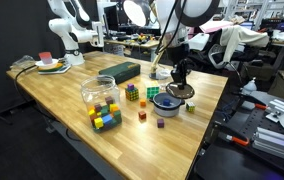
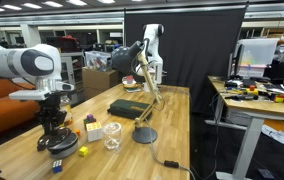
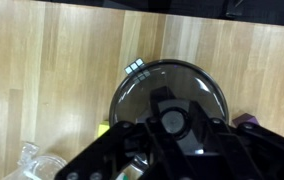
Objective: Take the kid and cover the pot
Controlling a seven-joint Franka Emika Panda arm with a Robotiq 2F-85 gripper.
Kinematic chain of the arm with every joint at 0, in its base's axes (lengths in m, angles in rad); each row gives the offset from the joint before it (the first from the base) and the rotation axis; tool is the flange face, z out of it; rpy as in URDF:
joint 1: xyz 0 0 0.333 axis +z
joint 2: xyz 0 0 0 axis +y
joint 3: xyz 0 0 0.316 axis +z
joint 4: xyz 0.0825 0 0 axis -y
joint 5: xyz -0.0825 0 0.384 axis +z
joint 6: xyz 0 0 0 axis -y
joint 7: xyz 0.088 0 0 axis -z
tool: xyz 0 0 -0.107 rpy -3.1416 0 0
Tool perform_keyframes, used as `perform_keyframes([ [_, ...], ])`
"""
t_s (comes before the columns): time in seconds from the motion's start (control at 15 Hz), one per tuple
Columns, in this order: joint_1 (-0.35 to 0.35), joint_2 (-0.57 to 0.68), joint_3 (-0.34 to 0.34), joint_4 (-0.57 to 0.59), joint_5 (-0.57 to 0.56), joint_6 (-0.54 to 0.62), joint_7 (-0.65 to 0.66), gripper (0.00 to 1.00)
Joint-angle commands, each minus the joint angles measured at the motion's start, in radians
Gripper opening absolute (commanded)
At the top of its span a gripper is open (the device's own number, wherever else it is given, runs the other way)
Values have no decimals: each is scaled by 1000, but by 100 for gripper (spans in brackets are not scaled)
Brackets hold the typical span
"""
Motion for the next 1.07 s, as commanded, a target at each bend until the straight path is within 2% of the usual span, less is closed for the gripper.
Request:
perform_keyframes([
  [0.0, 31, 76, 25, 74, -39, -39, -9, 8],
  [0.13, 42, 113, 40, 114, -7, -32, -31, 8],
  [0.2, 45, 84, 35, 71, -12, -3, -3, 33],
  [0.67, 48, 115, 36, 103, -11, -4, -13, 33],
  [0.73, 48, 115, 36, 103, -11, -5, -14, 8],
  [1.0, 40, 142, 14, 131, -25, 4, -3, 8],
])
